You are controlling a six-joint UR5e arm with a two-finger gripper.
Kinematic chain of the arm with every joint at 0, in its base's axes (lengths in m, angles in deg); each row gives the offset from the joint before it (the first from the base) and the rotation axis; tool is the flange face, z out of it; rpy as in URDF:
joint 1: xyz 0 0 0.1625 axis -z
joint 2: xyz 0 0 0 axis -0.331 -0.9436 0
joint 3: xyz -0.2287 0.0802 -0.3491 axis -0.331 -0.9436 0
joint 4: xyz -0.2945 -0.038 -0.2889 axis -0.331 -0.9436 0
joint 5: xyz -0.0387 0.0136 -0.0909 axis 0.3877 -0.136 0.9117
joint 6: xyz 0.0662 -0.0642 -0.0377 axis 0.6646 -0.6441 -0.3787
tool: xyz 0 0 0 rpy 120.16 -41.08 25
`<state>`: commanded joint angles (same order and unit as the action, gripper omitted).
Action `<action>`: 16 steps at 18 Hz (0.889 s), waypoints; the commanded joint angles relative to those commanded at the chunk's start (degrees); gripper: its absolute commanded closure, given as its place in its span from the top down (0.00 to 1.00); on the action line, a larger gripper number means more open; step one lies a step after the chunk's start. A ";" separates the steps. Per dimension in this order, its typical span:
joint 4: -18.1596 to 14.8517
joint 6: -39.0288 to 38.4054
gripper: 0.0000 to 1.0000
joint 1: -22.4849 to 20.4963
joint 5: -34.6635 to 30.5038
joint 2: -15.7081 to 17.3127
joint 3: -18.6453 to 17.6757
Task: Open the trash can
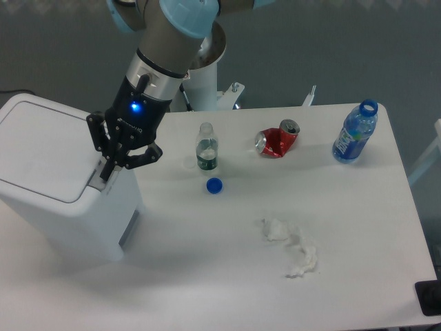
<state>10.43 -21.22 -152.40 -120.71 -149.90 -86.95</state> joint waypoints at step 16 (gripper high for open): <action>0.70 0.70 1.00 -6.23 1.05 -3.24 6.67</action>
<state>11.14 -20.52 -158.63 -119.65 -153.14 -80.28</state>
